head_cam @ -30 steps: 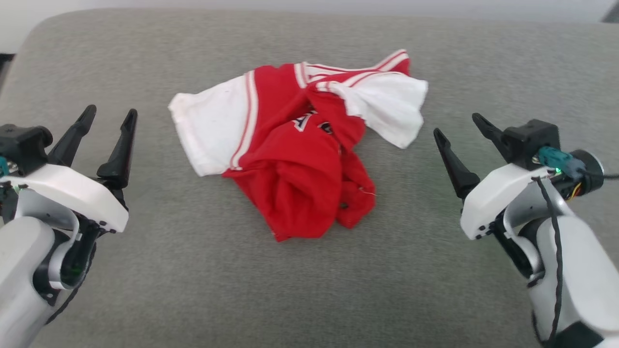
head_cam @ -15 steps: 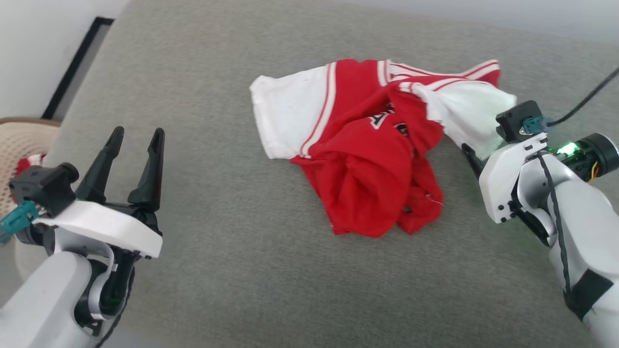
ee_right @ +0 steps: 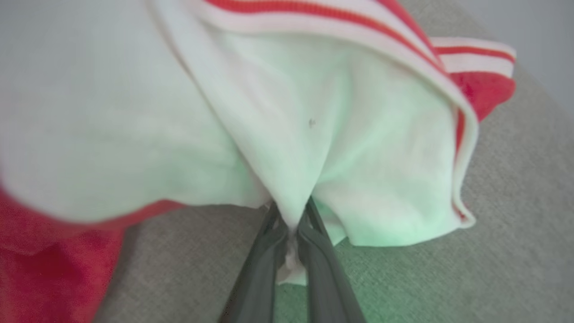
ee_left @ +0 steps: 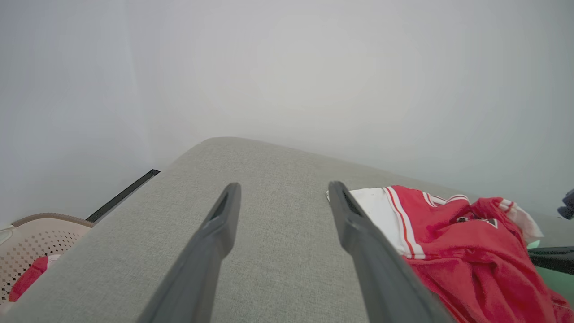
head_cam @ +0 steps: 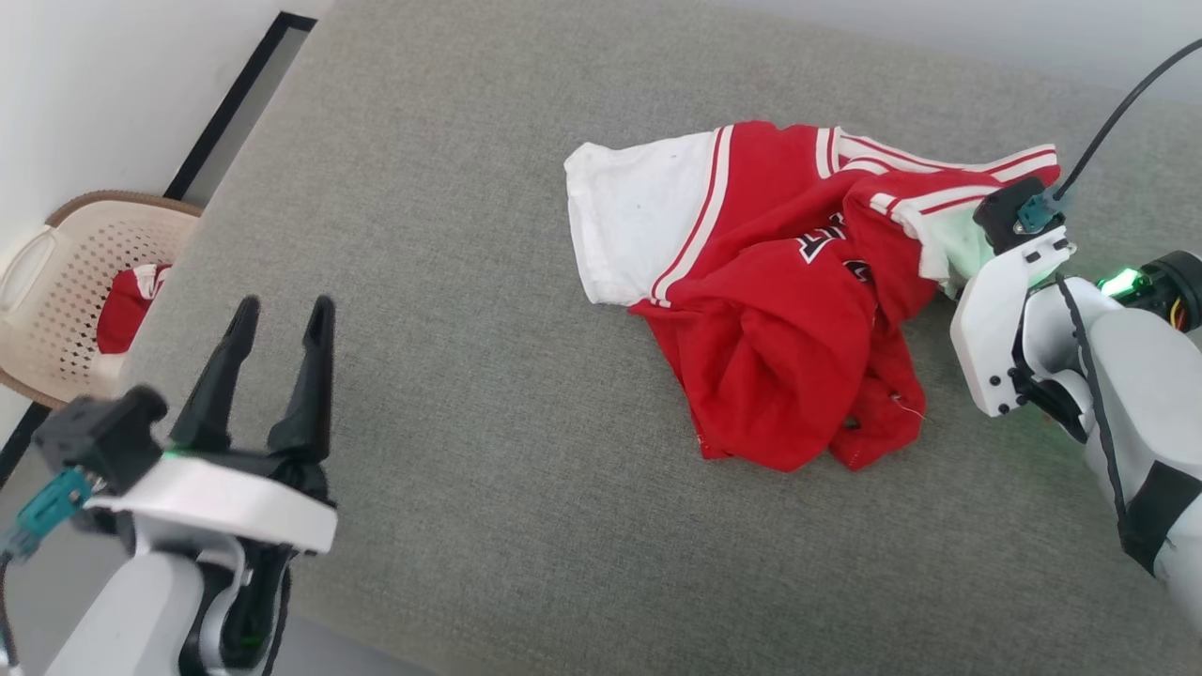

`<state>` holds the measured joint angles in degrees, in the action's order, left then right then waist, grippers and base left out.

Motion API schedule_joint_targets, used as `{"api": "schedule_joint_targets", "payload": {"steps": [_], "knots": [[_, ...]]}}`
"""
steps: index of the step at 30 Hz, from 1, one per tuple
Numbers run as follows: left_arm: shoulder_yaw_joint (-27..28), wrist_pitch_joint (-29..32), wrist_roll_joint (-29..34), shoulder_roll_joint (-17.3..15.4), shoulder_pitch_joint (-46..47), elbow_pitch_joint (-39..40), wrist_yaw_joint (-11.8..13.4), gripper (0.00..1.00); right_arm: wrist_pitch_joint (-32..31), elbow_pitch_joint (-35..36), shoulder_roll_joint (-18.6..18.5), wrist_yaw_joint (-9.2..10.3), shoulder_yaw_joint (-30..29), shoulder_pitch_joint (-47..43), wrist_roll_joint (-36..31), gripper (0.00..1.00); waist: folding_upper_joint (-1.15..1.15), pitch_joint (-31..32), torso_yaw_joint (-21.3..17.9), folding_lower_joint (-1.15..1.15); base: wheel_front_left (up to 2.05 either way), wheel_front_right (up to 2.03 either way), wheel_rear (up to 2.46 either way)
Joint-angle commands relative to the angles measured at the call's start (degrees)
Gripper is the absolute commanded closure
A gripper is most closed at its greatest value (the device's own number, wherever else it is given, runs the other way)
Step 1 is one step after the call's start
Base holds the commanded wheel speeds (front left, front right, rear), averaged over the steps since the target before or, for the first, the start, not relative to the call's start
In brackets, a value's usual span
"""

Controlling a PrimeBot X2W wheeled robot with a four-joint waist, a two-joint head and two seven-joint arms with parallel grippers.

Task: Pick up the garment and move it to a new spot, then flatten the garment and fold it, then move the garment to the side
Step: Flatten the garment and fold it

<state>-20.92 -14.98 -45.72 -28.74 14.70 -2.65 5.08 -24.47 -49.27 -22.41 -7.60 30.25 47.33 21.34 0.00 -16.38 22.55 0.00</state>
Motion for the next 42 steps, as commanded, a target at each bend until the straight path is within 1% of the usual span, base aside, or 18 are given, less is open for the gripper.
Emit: {"api": "schedule_joint_targets", "payload": {"steps": [1,4,8,12,15,18,21,24,26,28,29,34,35,36,38,42], "knots": [[0.8,-0.3,0.7,0.1,-1.3,0.1,-0.2,0.0,-1.5,-2.6,-0.9,0.2,1.2,-2.7,0.5,1.0,0.0,0.5,-0.4,0.0,0.0,0.0,0.0],[2.9,-0.3,1.2,1.1,-3.5,0.6,-0.8,0.0,-1.4,-0.7,-1.7,0.19,3.5,-2.5,3.2,1.0,0.0,1.7,-1.5,0.0,0.0,0.0,0.0],[5.7,-0.3,1.9,1.1,-6.9,1.6,-0.9,0.0,-2.4,4.7,-4.4,0.18,6.8,-2.6,7.5,1.0,0.0,3.0,-3.6,0.0,0.0,0.0,0.0],[7.9,-0.3,2.0,1.1,-9.4,2.6,-0.9,0.0,-4.6,12.8,-8.7,0.17,9.0,-3.7,12.2,1.0,0.0,3.9,-6.0,0.0,0.0,0.0,0.0],[8.9,-0.3,2.2,0.8,-10.8,3.3,-0.5,0.0,-8.2,19.7,-12.4,0.17,10.3,-6.4,16.3,1.0,0.0,4.5,-7.8,0.0,0.0,0.0,0.0],[10.0,-0.3,2.2,0.5,-12.0,4.0,-0.4,0.0,-12.5,26.6,-17.4,0.17,10.5,-9.7,20.6,1.0,0.0,4.9,-9.4,0.0,0.0,0.0,0.0],[10.8,-0.3,1.9,0.3,-12.9,4.5,-0.6,0.0,-16.0,32.5,-22.4,0.17,9.3,-13.9,24.2,1.0,0.0,5.1,-10.5,0.0,0.0,0.0,0.0],[11.2,-0.3,1.8,0.3,-13.2,4.7,-0.7,0.0,-18.2,36.2,-27.1,0.17,6.9,-17.9,26.4,1.0,0.0,5.0,-11.1,0.0,0.0,0.0,0.0],[11.3,-0.3,1.6,0.2,-13.4,4.7,-0.9,0.0,-17.7,37.0,-29.0,0.17,4.5,-19.8,26.0,1.0,0.0,4.7,-11.4,0.0,0.0,0.0,0.0],[11.4,-0.3,1.5,0.2,-13.2,4.7,-0.9,0.0,-17.0,36.2,-29.7,0.17,2.7,-21.6,24.6,1.0,0.0,4.5,-11.7,0.0,0.0,0.0,0.0],[11.5,-0.3,1.4,0.1,-13.1,4.6,-1.1,0.0,-16.5,35.5,-29.4,0.17,1.9,-22.1,23.9,1.0,0.0,4.3,-11.8,0.0,0.0,0.0,0.0],[10.7,0.5,0.9,-0.4,-11.6,4.1,-2.3,0.0,-14.2,30.0,-25.5,0.17,-0.8,-22.7,20.7,1.0,0.0,3.8,-12.0,0.0,0.0,0.0,0.0],[10.6,0.9,1.0,-0.6,-11.2,4.1,-2.4,0.0,-13.8,28.9,-24.6,0.17,-0.8,-22.5,20.1,0.68,0.0,3.8,-12.0,0.0,0.0,0.0,0.0],[10.4,1.3,1.2,-0.9,-10.7,4.0,-2.7,0.0,-13.1,28.4,-23.7,0.17,-0.8,-22.1,19.4,0.0,0.0,3.8,-12.1,0.0,0.0,0.0,0.0],[9.7,2.5,1.4,-1.6,-9.9,4.0,-3.3,0.0,-12.3,27.1,-22.1,0.17,-1.0,-21.8,18.9,0.0,0.0,3.8,-12.2,0.0,0.0,0.0,0.0],[8.7,6.2,0.9,-3.4,-7.5,4.4,-4.6,0.0,-11.5,27.7,-21.2,0.11,-1.1,-21.3,18.4,0.0,0.0,4.2,-13.5,0.0,0.0,0.0,0.0]]}}
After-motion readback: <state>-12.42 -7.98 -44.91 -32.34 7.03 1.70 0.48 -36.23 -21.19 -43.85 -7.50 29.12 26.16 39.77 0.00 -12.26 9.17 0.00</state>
